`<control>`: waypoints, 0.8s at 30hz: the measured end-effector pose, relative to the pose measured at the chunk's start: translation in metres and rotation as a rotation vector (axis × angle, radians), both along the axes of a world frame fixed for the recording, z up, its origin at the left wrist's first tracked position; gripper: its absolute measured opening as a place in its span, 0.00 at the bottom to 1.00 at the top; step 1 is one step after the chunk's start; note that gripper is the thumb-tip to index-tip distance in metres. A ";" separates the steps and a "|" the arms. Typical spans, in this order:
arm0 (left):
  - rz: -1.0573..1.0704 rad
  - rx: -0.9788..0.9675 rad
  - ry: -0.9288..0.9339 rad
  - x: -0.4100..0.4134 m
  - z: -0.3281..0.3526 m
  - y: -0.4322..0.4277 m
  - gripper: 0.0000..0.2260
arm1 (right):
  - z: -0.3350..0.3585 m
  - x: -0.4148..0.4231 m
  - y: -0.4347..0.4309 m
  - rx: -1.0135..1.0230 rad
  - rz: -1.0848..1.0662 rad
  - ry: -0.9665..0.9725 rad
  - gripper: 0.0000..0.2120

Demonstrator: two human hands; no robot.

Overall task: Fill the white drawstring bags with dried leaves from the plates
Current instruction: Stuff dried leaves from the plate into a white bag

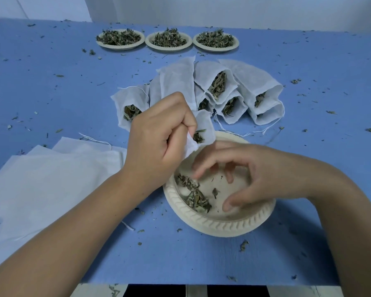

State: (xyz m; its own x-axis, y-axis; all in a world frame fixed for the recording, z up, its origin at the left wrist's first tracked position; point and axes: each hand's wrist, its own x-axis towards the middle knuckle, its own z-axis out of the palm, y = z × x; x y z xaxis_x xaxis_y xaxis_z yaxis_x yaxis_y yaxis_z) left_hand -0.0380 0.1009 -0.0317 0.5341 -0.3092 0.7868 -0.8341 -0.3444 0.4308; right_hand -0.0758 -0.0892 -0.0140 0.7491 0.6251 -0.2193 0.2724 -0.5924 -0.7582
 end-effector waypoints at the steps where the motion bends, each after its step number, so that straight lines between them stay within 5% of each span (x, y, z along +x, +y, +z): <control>1: -0.002 0.000 -0.002 0.000 0.000 0.000 0.12 | -0.002 -0.002 0.006 -0.027 0.041 -0.015 0.26; 5: -0.007 0.000 0.000 0.000 -0.001 -0.001 0.12 | -0.010 -0.003 0.021 -0.009 0.099 -0.091 0.26; 12: -0.014 0.004 0.012 0.000 -0.001 -0.002 0.12 | -0.015 -0.003 0.028 0.056 0.100 -0.151 0.10; 24: -0.011 0.001 0.018 0.001 -0.001 -0.001 0.12 | -0.019 -0.003 0.029 0.108 0.141 -0.328 0.06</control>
State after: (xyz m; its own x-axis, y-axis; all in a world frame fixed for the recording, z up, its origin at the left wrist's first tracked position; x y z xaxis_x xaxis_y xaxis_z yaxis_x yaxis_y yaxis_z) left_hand -0.0366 0.0998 -0.0330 0.5450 -0.3155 0.7768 -0.8298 -0.3359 0.4457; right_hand -0.0784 -0.0599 -0.0333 0.6735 0.7336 0.0913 0.5846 -0.4529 -0.6732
